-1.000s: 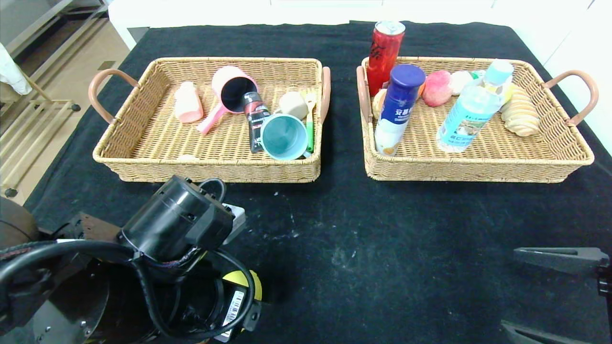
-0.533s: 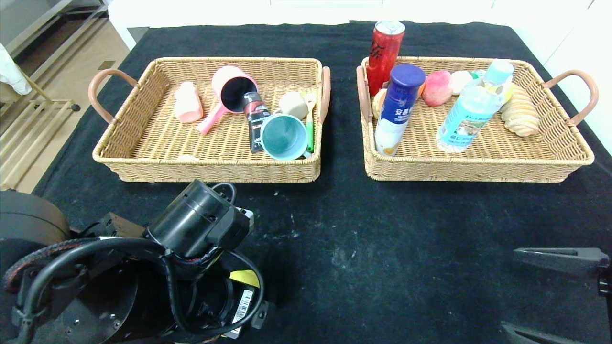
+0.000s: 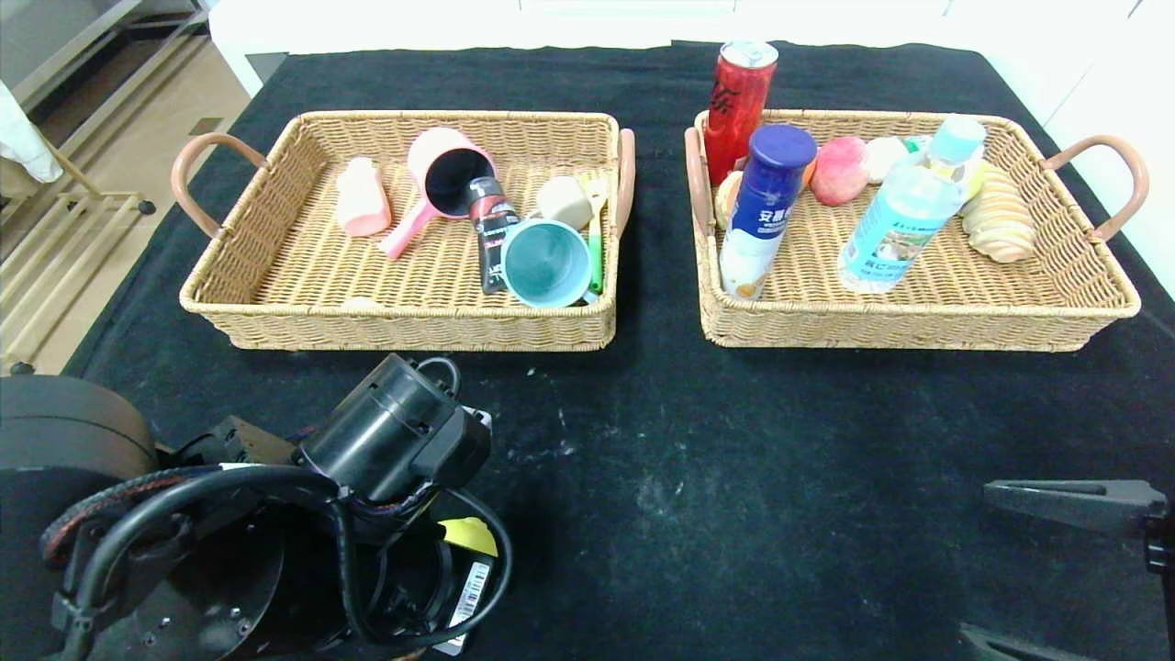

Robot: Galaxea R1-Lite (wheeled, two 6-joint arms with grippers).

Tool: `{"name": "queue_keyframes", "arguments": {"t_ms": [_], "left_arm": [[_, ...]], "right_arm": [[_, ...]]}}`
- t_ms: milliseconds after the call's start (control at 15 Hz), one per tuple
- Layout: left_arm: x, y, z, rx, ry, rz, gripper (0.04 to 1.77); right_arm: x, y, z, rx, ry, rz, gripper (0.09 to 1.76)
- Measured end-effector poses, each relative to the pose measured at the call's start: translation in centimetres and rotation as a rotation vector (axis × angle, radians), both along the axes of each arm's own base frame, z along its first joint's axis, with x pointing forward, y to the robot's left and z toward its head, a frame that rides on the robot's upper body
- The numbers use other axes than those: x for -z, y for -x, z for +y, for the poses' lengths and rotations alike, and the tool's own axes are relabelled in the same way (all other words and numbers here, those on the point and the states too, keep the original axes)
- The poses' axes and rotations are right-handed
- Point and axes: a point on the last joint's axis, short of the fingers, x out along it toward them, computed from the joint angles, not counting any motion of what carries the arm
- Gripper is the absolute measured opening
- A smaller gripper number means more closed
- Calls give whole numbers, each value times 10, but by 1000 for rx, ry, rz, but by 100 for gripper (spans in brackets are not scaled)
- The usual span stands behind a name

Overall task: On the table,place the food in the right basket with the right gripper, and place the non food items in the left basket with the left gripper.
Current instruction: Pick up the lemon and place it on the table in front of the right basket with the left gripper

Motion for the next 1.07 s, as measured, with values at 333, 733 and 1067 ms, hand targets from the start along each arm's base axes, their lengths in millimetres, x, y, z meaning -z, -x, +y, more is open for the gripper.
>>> {"name": "queue_keyframes", "arguments": {"t_ms": [333,733,1067], "left_arm": [[1,0,0,2,0,5,103],[-1,2,1,4,5,-3,103],[-21,14,11,19,72,-52,102]], "right_arm": [[1,0,0,-1,4,1,171],[2,1,1,-9,7,5,171],[2,1,1,-12,5,5,171]]}}
